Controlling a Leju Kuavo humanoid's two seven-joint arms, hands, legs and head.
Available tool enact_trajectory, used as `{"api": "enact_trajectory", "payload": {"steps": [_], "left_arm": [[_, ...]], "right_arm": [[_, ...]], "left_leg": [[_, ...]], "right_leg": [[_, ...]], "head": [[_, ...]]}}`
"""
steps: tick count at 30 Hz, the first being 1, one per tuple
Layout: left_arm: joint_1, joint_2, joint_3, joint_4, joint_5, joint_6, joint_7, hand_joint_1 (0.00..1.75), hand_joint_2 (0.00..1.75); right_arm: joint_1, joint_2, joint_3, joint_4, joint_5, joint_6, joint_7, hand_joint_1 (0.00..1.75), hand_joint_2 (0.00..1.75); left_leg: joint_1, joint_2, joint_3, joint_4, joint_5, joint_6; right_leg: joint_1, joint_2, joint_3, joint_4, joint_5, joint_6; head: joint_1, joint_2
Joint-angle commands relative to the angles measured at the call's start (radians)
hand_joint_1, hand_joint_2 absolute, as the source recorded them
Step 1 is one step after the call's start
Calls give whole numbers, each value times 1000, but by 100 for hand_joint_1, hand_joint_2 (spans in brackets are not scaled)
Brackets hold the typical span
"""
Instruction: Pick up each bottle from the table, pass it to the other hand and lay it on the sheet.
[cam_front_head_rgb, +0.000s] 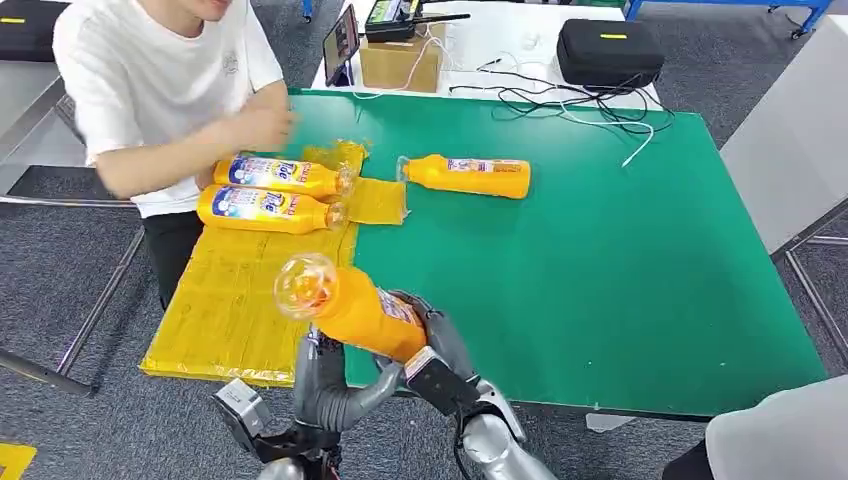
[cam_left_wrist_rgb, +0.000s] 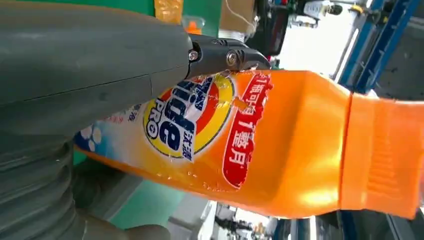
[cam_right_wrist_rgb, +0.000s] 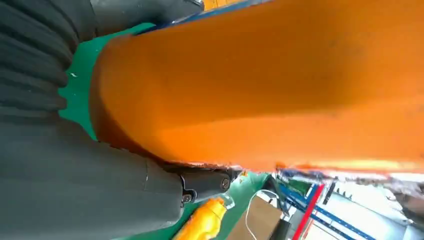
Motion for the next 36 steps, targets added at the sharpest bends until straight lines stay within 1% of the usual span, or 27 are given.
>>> {"api": "enact_trajectory", "payload": {"steps": [1, 10, 14, 15, 17, 18, 19, 20, 21, 22, 26, 27, 28, 29, 30, 32, 33, 34, 36], "left_arm": [[-20, 50, -62, 55, 66, -125, 34, 0, 175], [-20, 50, -62, 55, 66, -125, 34, 0, 175], [-18, 41, -45, 91, 100, -150, 69, 0, 175], [-16, 43, -41, 95, 137, -179, 96, 0, 175], [-14, 40, -27, 95, 155, -193, 105, 0, 175], [-15, 39, -21, 95, 157, -192, 109, 0, 175], [-16, 37, -16, 97, 161, -190, 116, 24, 175], [-17, 36, -14, 101, 169, -192, 132, 113, 175], [-15, 36, -12, 102, 179, -200, 156, 150, 175], [-11, 35, -10, 100, 187, -207, 163, 175, 175], [-24, 27, -22, 106, 182, -205, 174, 175, 175], [-25, 25, -21, 106, 188, -207, 183, 175, 175], [-24, 22, -16, 106, 213, -213, 205, 175, 175], [-20, 16, -3, 101, 250, -219, 231, 175, 175], [-18, 14, 5, 94, 264, -218, 237, 175, 175], [-14, 11, 23, 76, 292, -205, 252, 175, 175], [-15, 9, 31, 70, 277, -176, 242, 175, 175], [-18, 7, 38, 67, 278, -168, 240, 175, 175], [-29, -2, 62, 66, 264, -118, 234, 175, 175]], "right_arm": [[-43, -17, 40, 80, 12, 11, 11, 175, 175], [-43, -17, 40, 80, 12, 11, 11, 175, 175], [-10, -29, 63, 35, 25, 38, 14, 175, 175], [-5, -32, 73, 26, 41, 26, 17, 175, 175], [3, -35, 87, 14, 47, 35, 16, 175, 175], [5, -37, 96, 10, 59, 32, 16, 175, 175], [6, -40, 105, 7, 71, 30, 16, 175, 175], [6, -43, 115, 5, 83, 25, 18, 175, 175], [16, -52, 130, -3, 110, 18, 20, 175, 175], [24, -54, 133, -10, 109, 24, 20, 175, 175], [26, -52, 138, -19, 96, 39, 21, 175, 175], [25, -55, 144, -22, 112, 27, 23, 140, 175], [28, -57, 147, -32, 141, -8, 23, 0, 175], [40, -52, 144, -43, 141, -27, 18, 0, 0], [44, -51, 145, -45, 136, -25, 19, 0, 0], [50, -43, 137, -43, 131, -57, 10, 0, 0], [47, -42, 137, -42, 125, -64, 8, 0, 0], [45, -38, 135, -44, 117, -70, 4, 0, 0], [38, -35, 131, -51, 79, -52, 5, 0, 0]], "left_leg": [[1, 2, 4, -1, -1, -2], [1, 1, 4, -1, -1, -2], [1, 1, 3, -1, -1, -2], [2, 0, 5, -1, -2, -2], [1, 0, 3, -1, -1, -2], [1, 1, 5, -1, -2, -2], [2, 1, 5, 0, -2, -3], [2, 1, 4, -1, -2, -2], [1, 1, 2, -1, -1, -1], [1, 2, 4, -1, -2, -2], [2, 0, 4, 0, -2, -2], [1, 1, 3, 0, -1, -2], [2, 2, 3, 1, -2, -2], [1, 1, 2, 0, -1, -2], [2, 1, 4, 1, -2, -3], [1, 0, 1, 0, -1, -1], [2, 1, 3, 1, -2, -2], [1, 2, 1, 0, -1, -1], [1, 2, 1, 0, -1, -2]], "right_leg": [[1, 1, 4, -1, -1, -2], [1, 0, 4, -1, -1, -2], [1, 0, 3, -1, -1, -2], [2, 0, 5, -1, -1, -3], [1, 0, 3, -1, -1, -2], [2, 0, 5, -2, -1, -3], [2, 0, 6, -1, -2, -3], [2, 1, 4, -1, -1, -2], [1, 1, 2, -1, 0, -2], [1, 1, 4, -1, -1, -2], [2, 0, 4, -1, -1, -3], [1, 1, 2, 0, -1, -2], [2, 1, 3, 0, -2, -3], [1, 0, 2, 0, -1, -2], [2, 0, 4, 0, -2, -3], [1, 0, 1, 0, -1, -1], [2, 1, 3, 0, -1, -3], [1, 1, 1, 0, 0, -2], [1, 1, 1, 0, -1, -2]], "head": [[0, 0], [0, 0], [0, 0], [0, 0], [0, 0], [0, 0], [0, 0], [0, 0], [0, 0], [0, 0], [0, 0], [0, 0], [0, 0], [0, 0], [0, 0], [0, 0], [0, 0], [0, 0], [0, 0]]}}
